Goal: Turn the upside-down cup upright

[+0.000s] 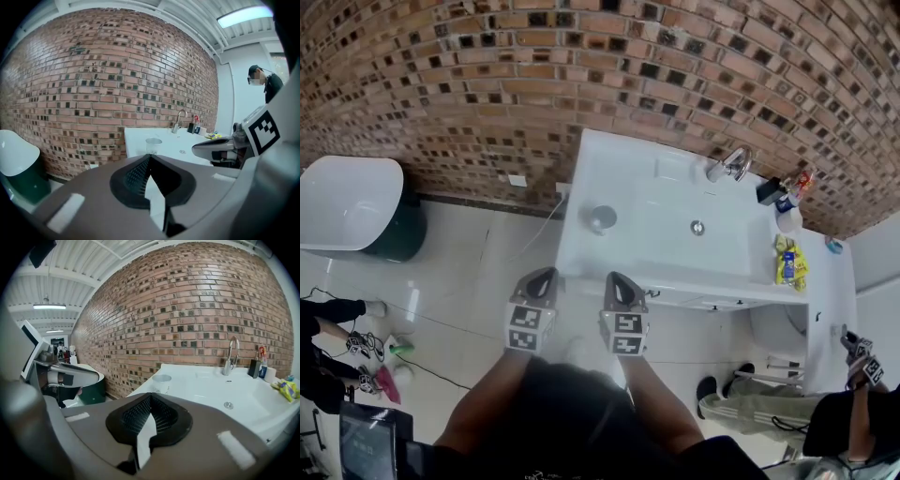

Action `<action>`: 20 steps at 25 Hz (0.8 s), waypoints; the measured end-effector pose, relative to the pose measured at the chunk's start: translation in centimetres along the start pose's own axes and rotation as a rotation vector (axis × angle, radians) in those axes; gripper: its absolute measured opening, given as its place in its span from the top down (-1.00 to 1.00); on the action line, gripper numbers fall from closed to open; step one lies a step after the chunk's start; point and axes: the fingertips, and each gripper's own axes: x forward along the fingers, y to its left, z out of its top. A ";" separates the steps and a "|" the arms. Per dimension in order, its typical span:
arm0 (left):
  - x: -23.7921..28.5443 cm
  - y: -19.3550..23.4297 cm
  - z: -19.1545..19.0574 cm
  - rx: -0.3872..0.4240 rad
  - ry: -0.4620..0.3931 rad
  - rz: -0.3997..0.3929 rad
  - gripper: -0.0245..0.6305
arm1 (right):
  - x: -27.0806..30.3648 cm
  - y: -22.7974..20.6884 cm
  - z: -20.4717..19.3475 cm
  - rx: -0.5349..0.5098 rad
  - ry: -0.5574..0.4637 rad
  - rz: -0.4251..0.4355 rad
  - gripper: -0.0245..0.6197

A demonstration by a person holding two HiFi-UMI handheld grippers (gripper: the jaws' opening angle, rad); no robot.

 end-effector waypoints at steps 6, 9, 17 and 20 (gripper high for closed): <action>-1.4 0.1 -1.3 -0.026 0.008 -0.031 0.94 | -1.8 0.9 -0.4 0.002 -0.008 -0.024 0.89; -2.7 0.1 -1.2 -0.023 0.002 -0.035 0.94 | -3.3 1.6 -0.6 0.007 -0.013 -0.041 0.89; -6.7 -0.6 -2.4 -0.010 0.001 -0.062 0.94 | -7.1 4.4 -0.6 0.020 -0.051 -0.069 0.88; -8.8 -0.8 -2.9 -0.018 -0.010 -0.070 0.94 | -8.8 5.7 -1.0 0.005 -0.061 -0.085 0.89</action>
